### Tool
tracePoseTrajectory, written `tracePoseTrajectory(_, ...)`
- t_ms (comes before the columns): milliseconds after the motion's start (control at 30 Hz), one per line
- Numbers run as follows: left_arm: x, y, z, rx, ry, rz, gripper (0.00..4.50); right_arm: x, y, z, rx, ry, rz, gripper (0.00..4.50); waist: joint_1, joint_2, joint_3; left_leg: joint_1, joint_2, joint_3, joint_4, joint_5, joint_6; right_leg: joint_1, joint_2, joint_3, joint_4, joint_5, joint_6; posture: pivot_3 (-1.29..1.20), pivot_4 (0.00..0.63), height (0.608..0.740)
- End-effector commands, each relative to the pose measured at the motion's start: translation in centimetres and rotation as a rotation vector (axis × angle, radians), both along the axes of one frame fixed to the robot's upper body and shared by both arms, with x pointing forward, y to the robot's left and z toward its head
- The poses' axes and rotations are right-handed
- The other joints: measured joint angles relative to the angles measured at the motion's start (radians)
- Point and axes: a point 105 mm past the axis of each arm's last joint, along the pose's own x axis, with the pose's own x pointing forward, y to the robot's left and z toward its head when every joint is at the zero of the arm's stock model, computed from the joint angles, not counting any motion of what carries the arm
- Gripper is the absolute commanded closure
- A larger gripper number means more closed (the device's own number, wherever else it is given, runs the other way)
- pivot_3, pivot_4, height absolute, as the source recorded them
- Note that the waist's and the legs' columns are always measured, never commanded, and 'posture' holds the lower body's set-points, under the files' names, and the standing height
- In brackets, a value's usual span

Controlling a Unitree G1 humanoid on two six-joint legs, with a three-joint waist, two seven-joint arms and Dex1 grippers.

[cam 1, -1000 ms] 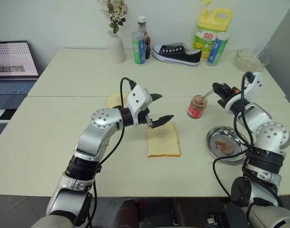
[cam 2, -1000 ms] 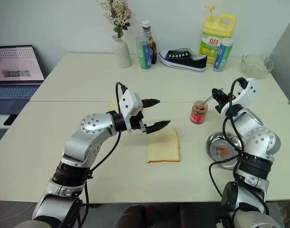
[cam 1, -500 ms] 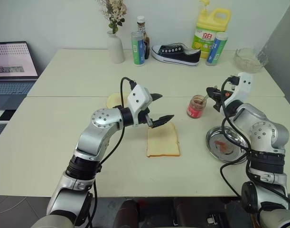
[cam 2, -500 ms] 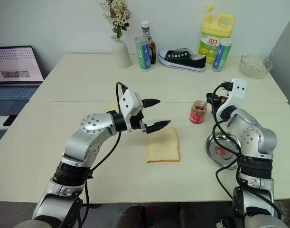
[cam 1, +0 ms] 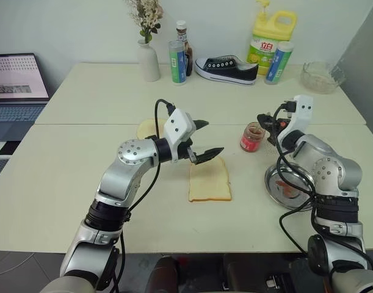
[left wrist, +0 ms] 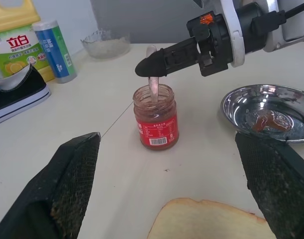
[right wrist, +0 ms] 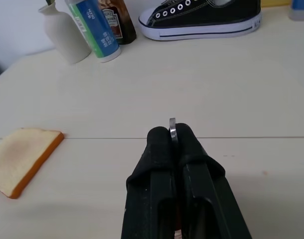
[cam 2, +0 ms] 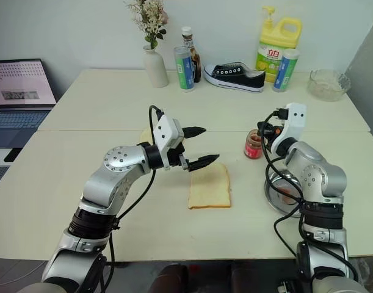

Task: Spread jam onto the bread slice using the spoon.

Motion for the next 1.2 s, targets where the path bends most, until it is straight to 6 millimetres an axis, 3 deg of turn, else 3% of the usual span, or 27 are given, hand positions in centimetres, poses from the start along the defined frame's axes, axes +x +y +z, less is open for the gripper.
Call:
tracePoseTrajectory(33, -0.4, -0.2, 1.5, -0.023, -0.061, -0.022, 0.00, -0.3, -0.6, 2.1, 0.132, -0.035, -0.020, 4.46, 0.000, 0.000, 0.000, 0.000, 0.000, 0.000, 0.000, 0.000, 0.000, 0.000, 0.000, 0.000, 0.000, 0.000, 0.000, 0.00, 0.150, 0.740)
tracePoseTrajectory(500, -0.3, -0.5, 1.6, -0.022, -0.062, -0.035, 0.00, -0.4, -2.6, 2.4, 0.466, 0.051, -0.124, 4.46, -0.002, 0.000, 0.000, 0.001, 0.000, 0.000, 0.000, 0.000, 0.000, 0.000, 0.000, 0.000, 0.002, 0.000, 0.000, 0.00, 0.150, 0.740)
tracePoseTrajectory(867, -0.2, -0.6, 1.5, -0.018, -0.060, -0.040, 0.00, -0.7, -3.3, 2.3, 0.437, 0.055, -0.154, 4.46, -0.002, 0.000, 0.000, 0.001, 0.000, 0.001, 0.000, 0.000, 0.000, 0.000, 0.000, 0.001, 0.002, 0.000, 0.000, 0.00, 0.150, 0.740)
tracePoseTrajectory(1200, -0.3, -0.4, 1.4, -0.017, -0.058, -0.038, 0.00, -0.4, -3.6, 2.4, 0.579, 0.065, -0.179, 4.46, -0.002, 0.000, 0.000, 0.001, 0.000, 0.001, 0.000, 0.000, 0.000, 0.000, 0.000, 0.001, 0.002, 0.000, 0.000, 0.00, 0.150, 0.740)
